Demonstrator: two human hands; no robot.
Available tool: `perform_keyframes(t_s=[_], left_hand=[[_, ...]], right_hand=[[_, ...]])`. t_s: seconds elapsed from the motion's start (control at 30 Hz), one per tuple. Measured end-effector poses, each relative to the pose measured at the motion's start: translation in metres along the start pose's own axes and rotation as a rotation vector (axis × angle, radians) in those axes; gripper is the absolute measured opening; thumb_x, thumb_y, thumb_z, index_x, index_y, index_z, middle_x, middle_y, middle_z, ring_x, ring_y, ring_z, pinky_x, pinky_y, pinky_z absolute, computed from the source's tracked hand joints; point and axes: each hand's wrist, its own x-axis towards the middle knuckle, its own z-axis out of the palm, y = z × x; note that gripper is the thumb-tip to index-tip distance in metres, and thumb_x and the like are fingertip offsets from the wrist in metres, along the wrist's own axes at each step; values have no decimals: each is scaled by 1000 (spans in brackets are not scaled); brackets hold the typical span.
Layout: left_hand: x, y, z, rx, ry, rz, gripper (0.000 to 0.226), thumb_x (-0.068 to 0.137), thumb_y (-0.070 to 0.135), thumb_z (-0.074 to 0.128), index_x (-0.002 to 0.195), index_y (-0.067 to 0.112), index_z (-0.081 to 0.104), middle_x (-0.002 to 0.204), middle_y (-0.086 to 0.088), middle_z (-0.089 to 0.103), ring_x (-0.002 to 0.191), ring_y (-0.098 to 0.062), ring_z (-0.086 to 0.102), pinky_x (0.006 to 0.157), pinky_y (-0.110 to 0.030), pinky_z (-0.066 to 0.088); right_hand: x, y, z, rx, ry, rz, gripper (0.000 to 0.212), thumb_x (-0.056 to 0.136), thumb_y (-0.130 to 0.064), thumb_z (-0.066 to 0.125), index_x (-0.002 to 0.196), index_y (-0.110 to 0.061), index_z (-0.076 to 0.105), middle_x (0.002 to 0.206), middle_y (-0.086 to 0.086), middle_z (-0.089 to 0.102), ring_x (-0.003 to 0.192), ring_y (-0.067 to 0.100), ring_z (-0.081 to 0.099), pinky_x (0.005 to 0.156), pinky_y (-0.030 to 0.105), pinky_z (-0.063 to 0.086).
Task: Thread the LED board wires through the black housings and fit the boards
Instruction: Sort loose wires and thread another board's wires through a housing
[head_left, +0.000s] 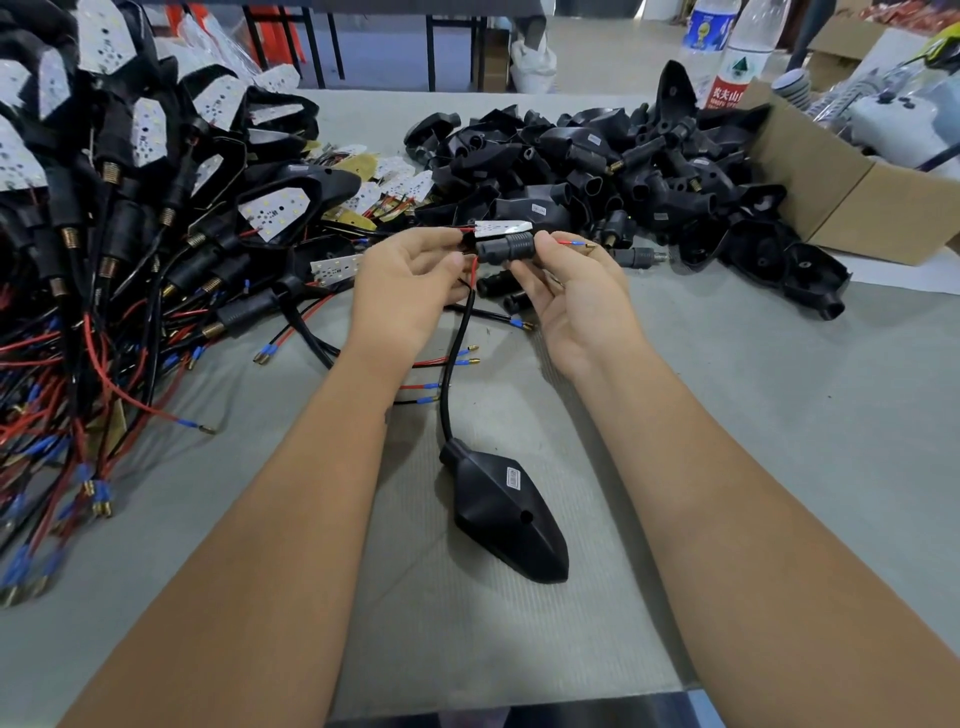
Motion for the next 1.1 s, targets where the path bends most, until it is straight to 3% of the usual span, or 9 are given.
perform_keyframes(t_s=[0.23,0.43,0.57,0.7,0.8,0.93,1.1], left_hand=[[1,-1,-5,5,76,6,13,87,6,69,82,17,73,70,-1,69,64,-10,60,69,-21,55],[0,-1,2,33,62,3,11,85,12,73,91,21,73,82,2,73,75,-8,66,81,-25,56],[-2,-1,4,67,41,7,11,87,7,70,89,18,72,78,-1,71,76,-12,67,73,-22,57],[-4,-1,6,113,-10,89,17,89,-2,64,88,15,68,77,-2,68,76,-17,67,77,-29,57],[-6,-2,8,107,-37,121,20,92,-2,60,87,16,64,79,-1,64,75,-18,67,69,-26,58],[-6,-2,10,70,-61,46,17,97,9,57,89,22,63,79,1,65,63,-4,67,59,-22,57],[-4,-2,10,99,-166,-35,19,99,12,53,87,22,64,69,-1,62,58,-10,63,59,-25,56]], right_hand=[[-4,1,2,-72,-179,35,15,88,10,59,90,-4,65,80,4,68,71,8,66,71,16,54],[-3,0,2,-15,-131,18,13,92,7,56,90,-5,63,84,8,67,74,12,65,74,19,57],[-3,1,3,-30,-117,16,13,94,5,54,91,-7,60,87,10,64,73,14,64,74,21,58],[-3,3,4,-132,-125,-1,11,97,3,51,94,-5,58,85,11,61,68,14,59,69,21,57],[-4,2,4,-158,-133,6,12,97,-1,51,94,-7,60,78,6,62,67,14,60,68,22,57],[-6,-2,6,-116,-144,-3,12,99,-4,49,98,-10,60,77,4,63,66,14,61,68,22,56],[-5,-5,5,-109,-101,-41,12,101,-7,47,107,-11,57,80,5,61,63,14,58,63,22,54]])
